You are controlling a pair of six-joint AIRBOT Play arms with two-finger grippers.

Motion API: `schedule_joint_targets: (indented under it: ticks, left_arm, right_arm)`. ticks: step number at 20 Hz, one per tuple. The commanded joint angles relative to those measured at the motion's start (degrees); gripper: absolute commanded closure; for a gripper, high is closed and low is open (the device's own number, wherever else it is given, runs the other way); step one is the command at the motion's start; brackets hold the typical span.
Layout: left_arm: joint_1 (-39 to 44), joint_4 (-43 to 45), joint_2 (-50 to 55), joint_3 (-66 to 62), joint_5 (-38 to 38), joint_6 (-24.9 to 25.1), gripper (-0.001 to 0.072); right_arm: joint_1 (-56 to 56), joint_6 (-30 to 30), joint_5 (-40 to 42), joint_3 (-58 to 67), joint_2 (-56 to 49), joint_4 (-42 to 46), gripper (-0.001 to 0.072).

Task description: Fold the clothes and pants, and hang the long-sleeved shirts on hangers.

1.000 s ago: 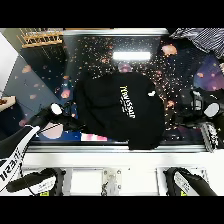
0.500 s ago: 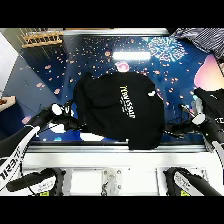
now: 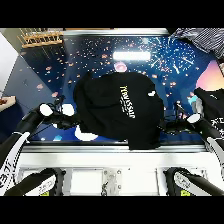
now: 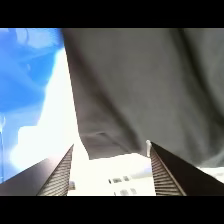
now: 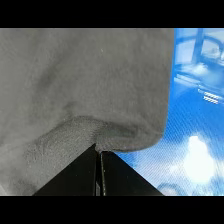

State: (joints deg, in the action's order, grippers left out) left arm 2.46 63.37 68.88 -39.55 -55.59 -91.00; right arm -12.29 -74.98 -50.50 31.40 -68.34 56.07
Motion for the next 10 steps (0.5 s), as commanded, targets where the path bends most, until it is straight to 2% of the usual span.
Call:
schedule_joint_targets:
  ticks: [1, 5, 8, 9, 10]
  left_arm:
    - [-3.7, -0.8, -0.7, 3.7, 2.3, -1.0, 0.0224]
    - [-1.4, -7.7, 5.4, 3.1, 2.3, 1.5, 0.0224]
    - [3.8, -7.4, 9.0, -0.3, 2.3, 1.7, 0.0226]
    - [5.1, -7.4, 10.0, -1.4, 2.3, 1.7, 0.0415]
    - [6.0, -7.3, 10.7, -2.3, 2.4, 1.7, 0.0678]
  right_arm:
    - [0.1, 0.2, 0.8, 0.0, -0.2, -0.8, 0.0696]
    - [0.1, 0.2, 0.7, 0.0, -0.2, -0.8, 0.0696]
    - [0.1, 0.2, 0.7, 0.0, -0.2, -0.8, 0.0696]
    - [0.1, 0.2, 0.7, 0.0, -0.2, -0.8, 0.0696]
    - [0.1, 0.2, 0.7, 0.0, -0.2, -0.8, 0.0696]
